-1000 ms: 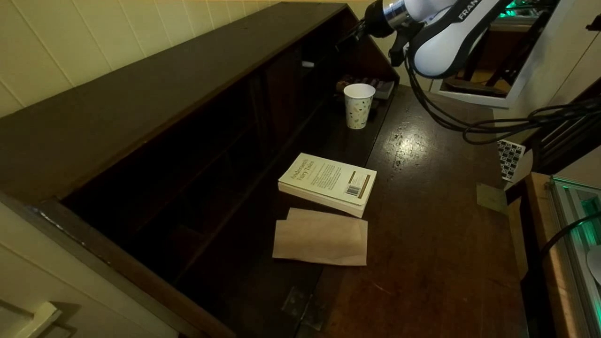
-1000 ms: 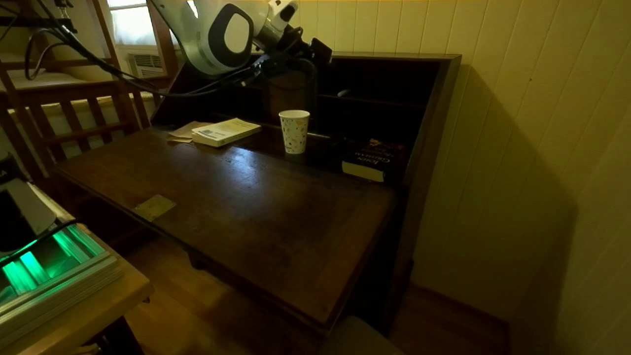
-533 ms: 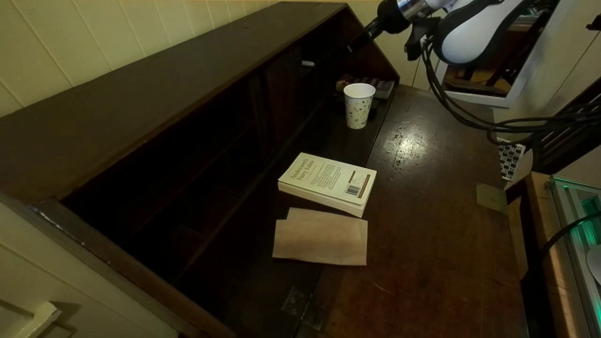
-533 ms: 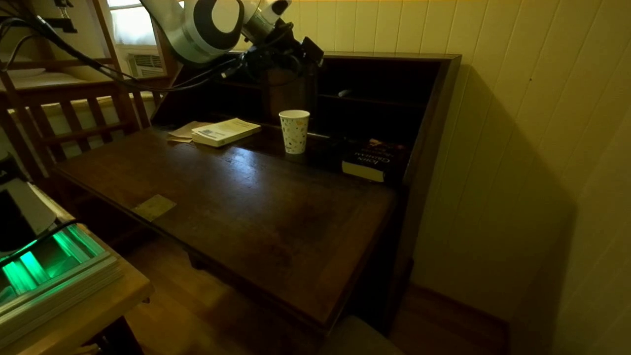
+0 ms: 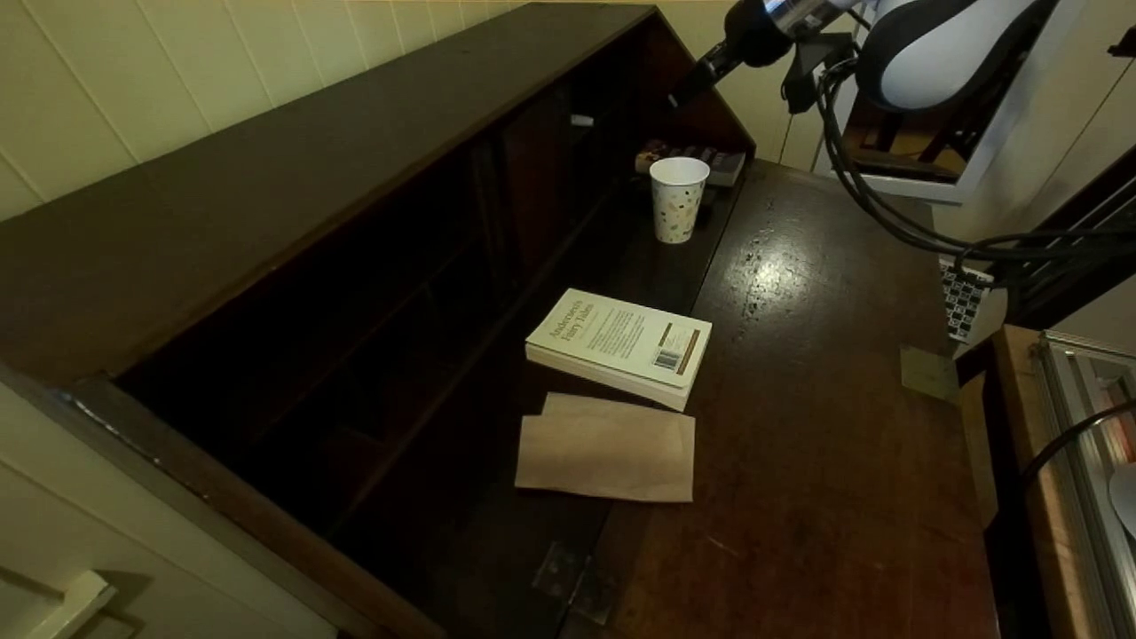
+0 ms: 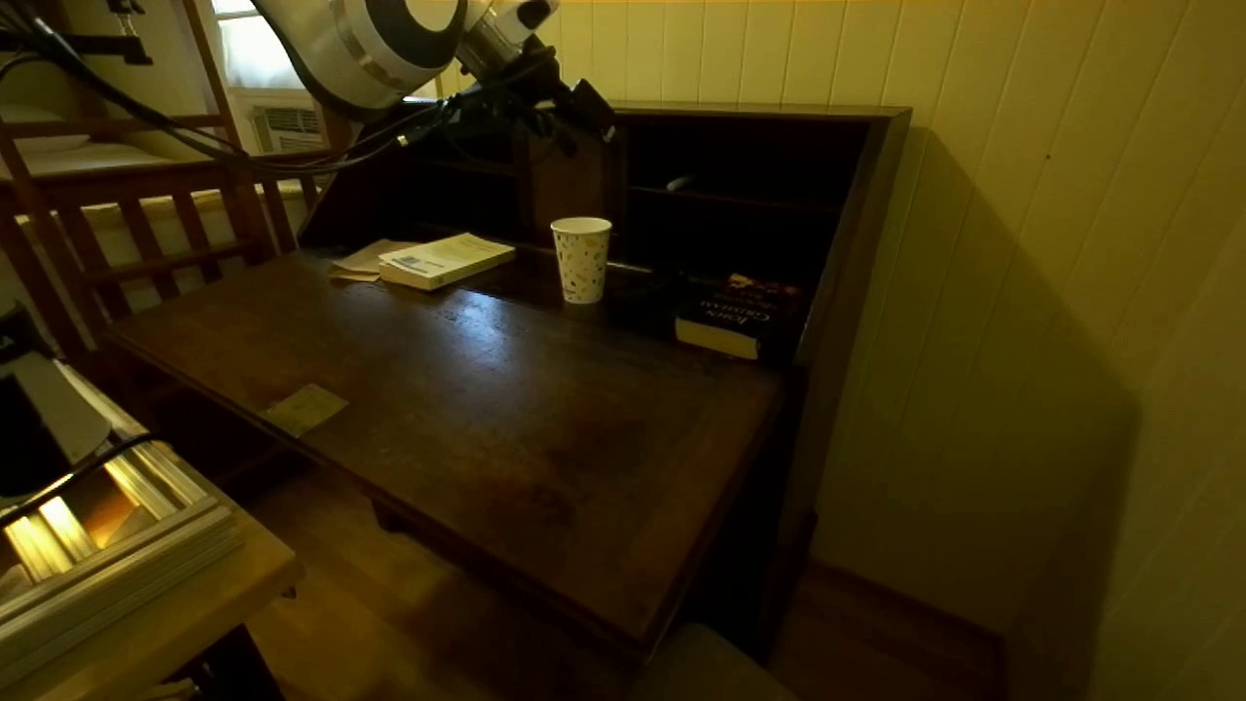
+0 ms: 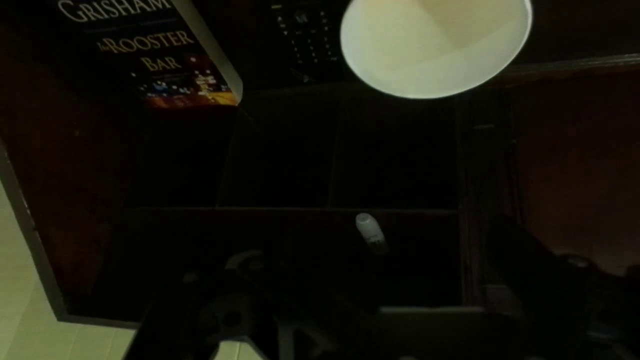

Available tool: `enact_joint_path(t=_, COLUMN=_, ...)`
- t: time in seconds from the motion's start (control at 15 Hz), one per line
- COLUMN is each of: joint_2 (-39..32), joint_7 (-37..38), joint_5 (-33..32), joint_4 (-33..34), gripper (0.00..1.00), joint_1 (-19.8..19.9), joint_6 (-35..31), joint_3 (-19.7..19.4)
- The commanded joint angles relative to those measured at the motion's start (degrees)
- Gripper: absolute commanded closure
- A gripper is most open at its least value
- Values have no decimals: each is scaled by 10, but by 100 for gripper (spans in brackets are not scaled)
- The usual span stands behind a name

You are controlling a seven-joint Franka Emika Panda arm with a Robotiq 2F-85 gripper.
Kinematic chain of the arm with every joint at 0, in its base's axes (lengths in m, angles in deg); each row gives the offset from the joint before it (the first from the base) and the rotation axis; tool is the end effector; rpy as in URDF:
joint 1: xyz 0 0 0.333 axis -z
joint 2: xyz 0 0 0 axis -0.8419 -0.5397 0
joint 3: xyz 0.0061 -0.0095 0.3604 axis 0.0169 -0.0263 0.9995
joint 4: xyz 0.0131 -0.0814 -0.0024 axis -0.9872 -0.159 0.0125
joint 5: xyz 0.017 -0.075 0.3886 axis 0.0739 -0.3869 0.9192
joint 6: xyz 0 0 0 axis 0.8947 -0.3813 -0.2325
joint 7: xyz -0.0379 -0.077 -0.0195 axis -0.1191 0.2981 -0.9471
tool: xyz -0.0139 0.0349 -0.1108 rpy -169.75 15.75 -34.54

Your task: Take the marker out of the coffee cup and put it on the top shelf.

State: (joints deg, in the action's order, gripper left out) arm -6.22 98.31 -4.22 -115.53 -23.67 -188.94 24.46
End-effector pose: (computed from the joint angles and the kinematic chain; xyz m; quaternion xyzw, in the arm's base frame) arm 0.4988 -0.2355 0.3855 0.9117 -0.0864 0.3886 0.1016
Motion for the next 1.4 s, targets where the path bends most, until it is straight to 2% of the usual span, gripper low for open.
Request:
enact_joint_path(t=0.0, joint_2=33, joint_7=51, joint_5=-46, joint_4=-25, gripper=0, joint_1=54, joint_6=37, joint_3=46)
enact_joint_path(t=1.0, joint_2=38, joint_7=76, joint_5=-74, joint_4=-37, gripper=0, joint_1=249, joint_6=29, joint_3=217)
enact_joint_path(t=1.07, joint_2=22, joint_7=53, joint_5=-47, joint_4=-27, gripper=0, joint_1=219, joint_6=31, joint_3=196)
enact_joint_path(t=1.33, joint_2=22, joint_7=53, joint_5=-48, joint_4=-27, gripper=0, joint_1=222, joint_6=31, joint_3=198)
